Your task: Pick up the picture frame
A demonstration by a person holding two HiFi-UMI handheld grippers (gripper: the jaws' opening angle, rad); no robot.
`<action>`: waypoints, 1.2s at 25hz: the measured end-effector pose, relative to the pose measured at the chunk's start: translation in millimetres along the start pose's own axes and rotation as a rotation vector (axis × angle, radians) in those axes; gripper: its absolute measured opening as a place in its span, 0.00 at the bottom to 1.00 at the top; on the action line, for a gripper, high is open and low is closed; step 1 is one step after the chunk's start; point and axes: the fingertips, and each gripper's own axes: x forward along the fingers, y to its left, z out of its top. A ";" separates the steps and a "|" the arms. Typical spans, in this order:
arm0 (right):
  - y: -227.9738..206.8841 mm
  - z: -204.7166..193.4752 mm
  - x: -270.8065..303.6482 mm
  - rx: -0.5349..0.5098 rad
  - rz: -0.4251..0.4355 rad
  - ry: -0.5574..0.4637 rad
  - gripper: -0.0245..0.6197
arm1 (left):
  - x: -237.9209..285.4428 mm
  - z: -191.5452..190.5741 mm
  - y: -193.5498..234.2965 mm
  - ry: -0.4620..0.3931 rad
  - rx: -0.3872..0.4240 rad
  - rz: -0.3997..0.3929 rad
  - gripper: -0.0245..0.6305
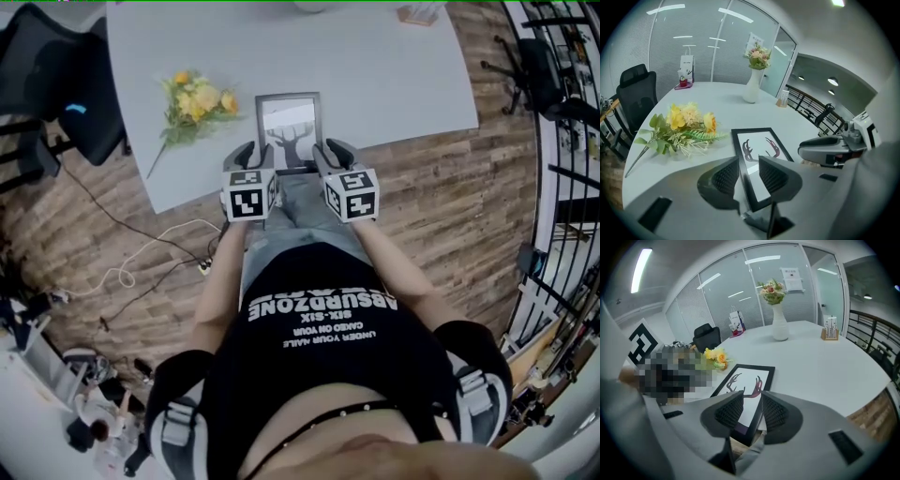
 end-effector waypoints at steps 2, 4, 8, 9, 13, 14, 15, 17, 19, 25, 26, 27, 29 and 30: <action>-3.5 -5.2 10.0 0.000 -0.002 0.023 0.22 | 9.8 -3.6 7.3 0.020 -0.008 0.011 0.22; -6.3 -8.8 18.8 0.006 0.000 0.042 0.22 | 16.4 -8.0 11.6 0.044 -0.014 0.010 0.22; -15.7 -13.5 30.1 0.045 -0.003 0.077 0.22 | 22.7 -9.3 15.0 0.065 -0.007 0.011 0.22; -17.1 -14.4 32.2 0.055 -0.003 0.083 0.22 | 23.6 -8.0 16.9 0.058 0.001 0.013 0.22; -18.9 -17.3 38.2 0.074 0.000 0.101 0.22 | 29.1 -8.0 20.1 0.077 -0.013 -0.004 0.22; -19.5 -18.2 39.1 0.073 -0.001 0.106 0.22 | 31.0 -9.0 20.1 0.089 -0.019 -0.009 0.22; -20.0 -19.0 40.3 0.072 -0.003 0.112 0.22 | 33.1 -10.3 20.4 0.100 -0.022 -0.011 0.22; -21.5 -20.8 42.9 0.072 -0.007 0.122 0.22 | 37.2 -12.9 20.5 0.118 -0.028 -0.016 0.22; -22.9 -22.4 45.8 0.075 -0.009 0.131 0.22 | 41.1 -15.7 20.9 0.128 -0.032 -0.019 0.22; -25.6 -27.1 48.4 0.121 0.013 0.130 0.21 | 50.1 -20.5 17.3 0.145 -0.034 -0.031 0.22; -26.0 -27.3 48.6 0.130 0.019 0.122 0.21 | 50.7 -20.7 17.5 0.144 -0.027 -0.037 0.22; -26.2 -27.3 48.8 0.132 0.024 0.112 0.21 | 50.4 -21.1 17.7 0.144 -0.021 -0.042 0.22; -25.5 -26.8 48.7 0.121 0.031 0.095 0.21 | 49.6 -21.8 18.5 0.140 -0.007 -0.053 0.22; -25.2 -26.5 48.4 0.117 0.032 0.088 0.21 | 49.2 -21.5 18.5 0.136 -0.001 -0.058 0.22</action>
